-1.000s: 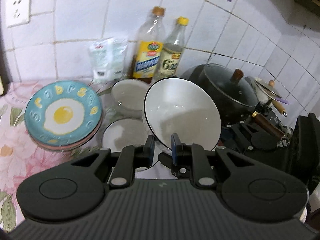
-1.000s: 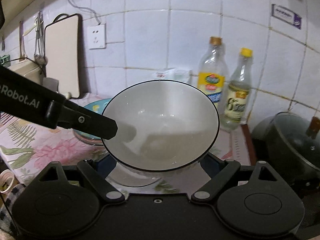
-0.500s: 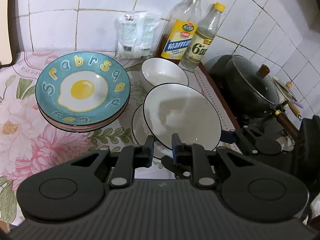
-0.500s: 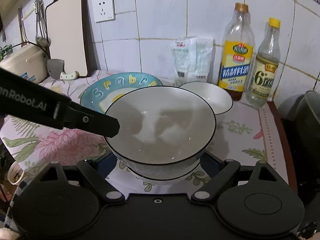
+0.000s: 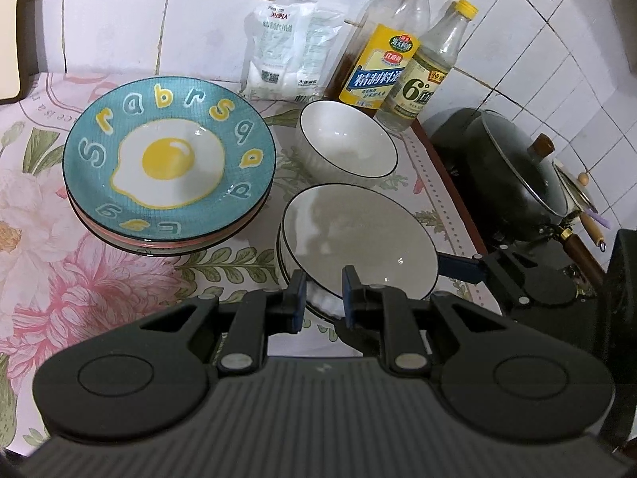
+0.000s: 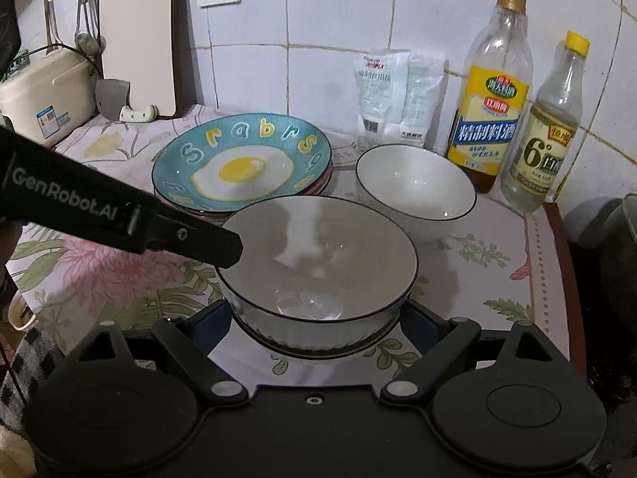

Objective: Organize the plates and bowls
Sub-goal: 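Carry the second white bowl and lower it into the first bowl, then open the left gripper to release the nested bowl, then move the left gripper to a third white bowl and close on its rim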

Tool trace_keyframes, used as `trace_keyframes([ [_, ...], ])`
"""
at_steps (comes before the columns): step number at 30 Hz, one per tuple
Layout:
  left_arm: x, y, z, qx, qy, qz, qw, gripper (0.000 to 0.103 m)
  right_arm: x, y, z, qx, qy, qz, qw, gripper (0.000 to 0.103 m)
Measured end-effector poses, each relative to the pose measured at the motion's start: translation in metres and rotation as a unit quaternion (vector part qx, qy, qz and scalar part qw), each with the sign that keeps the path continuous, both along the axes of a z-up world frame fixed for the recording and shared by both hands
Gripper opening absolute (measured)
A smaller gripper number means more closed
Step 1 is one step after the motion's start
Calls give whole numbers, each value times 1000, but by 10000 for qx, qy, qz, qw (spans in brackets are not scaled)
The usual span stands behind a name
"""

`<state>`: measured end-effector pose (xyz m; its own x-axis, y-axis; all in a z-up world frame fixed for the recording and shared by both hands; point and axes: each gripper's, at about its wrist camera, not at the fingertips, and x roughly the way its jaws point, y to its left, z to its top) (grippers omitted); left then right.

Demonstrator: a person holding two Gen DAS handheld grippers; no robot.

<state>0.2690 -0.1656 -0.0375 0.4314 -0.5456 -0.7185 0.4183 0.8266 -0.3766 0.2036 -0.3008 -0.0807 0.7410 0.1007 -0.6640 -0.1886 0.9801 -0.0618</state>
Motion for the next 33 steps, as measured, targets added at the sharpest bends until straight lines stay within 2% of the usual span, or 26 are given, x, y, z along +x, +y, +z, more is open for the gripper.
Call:
trace_keyframes([
  [7,-3,-3,2,-4,-48,-80,10000,17,-2,-4,-2,-101,-61,44,9999,95],
  [12,-15,-1,16,-74,-198,-202,9996,19,-26,-2,15,-262,-529,218,9980,95],
  [18,-34,-4,42,11,-452,-300,9985,20,-55,-19,42,-83,-919,207,9955,95],
  [25,-44,-11,77,70,-658,-466,9967,22,-69,-64,66,691,-1060,-66,9919,95],
  [33,-41,-20,90,2,-806,-502,9955,25,-47,-106,66,1690,-756,-572,9810,92],
])
